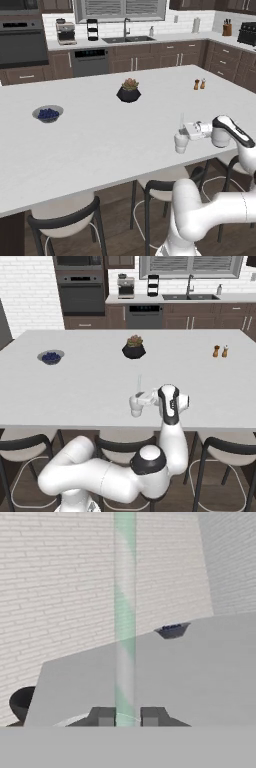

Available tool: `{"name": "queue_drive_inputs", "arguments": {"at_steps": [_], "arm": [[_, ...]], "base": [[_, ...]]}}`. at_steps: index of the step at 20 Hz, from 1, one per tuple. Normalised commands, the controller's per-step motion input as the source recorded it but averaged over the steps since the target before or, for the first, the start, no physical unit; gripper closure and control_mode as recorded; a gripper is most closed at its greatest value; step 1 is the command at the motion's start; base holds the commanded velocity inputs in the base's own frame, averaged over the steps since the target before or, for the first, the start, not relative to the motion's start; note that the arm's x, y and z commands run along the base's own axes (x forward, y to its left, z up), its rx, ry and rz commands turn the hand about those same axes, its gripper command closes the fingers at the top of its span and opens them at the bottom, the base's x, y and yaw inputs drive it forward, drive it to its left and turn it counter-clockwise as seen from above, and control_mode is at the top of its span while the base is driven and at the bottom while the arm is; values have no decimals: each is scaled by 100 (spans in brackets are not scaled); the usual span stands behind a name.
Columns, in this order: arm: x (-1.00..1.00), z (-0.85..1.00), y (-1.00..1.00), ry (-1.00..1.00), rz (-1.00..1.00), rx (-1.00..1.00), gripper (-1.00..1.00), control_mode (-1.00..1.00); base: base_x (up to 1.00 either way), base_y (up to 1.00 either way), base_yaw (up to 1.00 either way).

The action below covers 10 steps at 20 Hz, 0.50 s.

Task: Take a straw from the drawer in front and place it inside the glass cup on the dining counter.

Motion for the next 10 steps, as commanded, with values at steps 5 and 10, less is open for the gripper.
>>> {"name": "queue_drive_inputs", "arguments": {"at_steps": [5,10], "arm": [[9,-21,-1,-1,0,1,100,-100],[-5,-6,-2,-4,0,0,-100,-100]], "base": [[0,0,0],[0,0,0]]}}
